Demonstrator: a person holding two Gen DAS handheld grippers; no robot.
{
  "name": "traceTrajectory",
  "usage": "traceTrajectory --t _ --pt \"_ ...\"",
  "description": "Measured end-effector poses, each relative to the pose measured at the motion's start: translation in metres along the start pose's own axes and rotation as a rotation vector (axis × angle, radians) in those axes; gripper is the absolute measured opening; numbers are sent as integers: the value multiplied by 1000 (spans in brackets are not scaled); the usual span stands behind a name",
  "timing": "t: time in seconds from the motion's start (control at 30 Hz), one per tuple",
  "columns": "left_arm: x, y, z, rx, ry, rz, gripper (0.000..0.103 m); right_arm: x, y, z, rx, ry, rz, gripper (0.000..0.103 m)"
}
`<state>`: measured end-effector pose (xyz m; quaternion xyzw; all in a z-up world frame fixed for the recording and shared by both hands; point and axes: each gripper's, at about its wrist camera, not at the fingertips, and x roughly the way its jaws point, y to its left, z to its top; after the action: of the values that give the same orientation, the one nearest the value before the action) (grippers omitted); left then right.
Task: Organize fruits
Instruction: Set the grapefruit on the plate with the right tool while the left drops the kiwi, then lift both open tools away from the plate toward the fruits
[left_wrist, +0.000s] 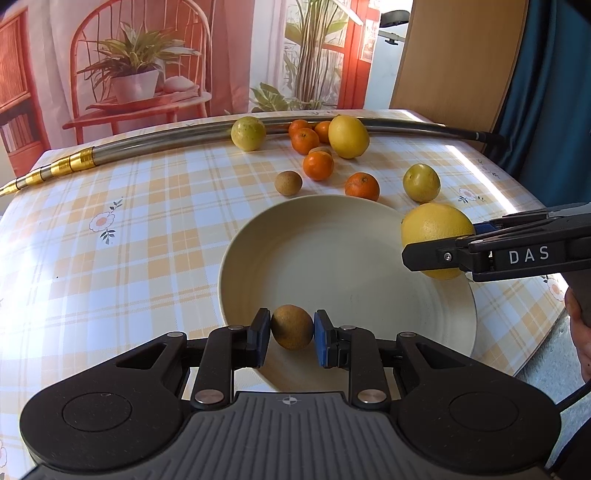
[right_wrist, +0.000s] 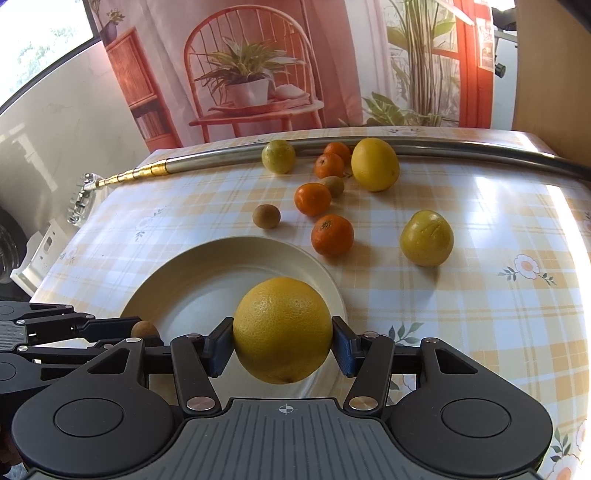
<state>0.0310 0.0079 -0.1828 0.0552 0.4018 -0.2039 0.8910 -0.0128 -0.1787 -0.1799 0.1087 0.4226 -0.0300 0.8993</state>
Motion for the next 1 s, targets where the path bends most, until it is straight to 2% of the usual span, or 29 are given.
traceTrajectory --t 0.47,0.5,0.53,0.73,1.0 --pt "-1 -1 -2 1 -9 21 28 11 -1 -5 9 45 15 52" --pt "-1 -1 -2 -1 -10 20 31 9 -1 -5 8 37 16 52" --pt "-1 -1 -2 -4 -12 21 38 7 -1 -4 6 26 17 52" --pt "-6 -3 -2 -2 -42 18 53 2 1 -3 -4 3 20 60" --pt "-11 -6 -2 -9 -78 37 58 -3 -2 -2 20 -23 18 61"
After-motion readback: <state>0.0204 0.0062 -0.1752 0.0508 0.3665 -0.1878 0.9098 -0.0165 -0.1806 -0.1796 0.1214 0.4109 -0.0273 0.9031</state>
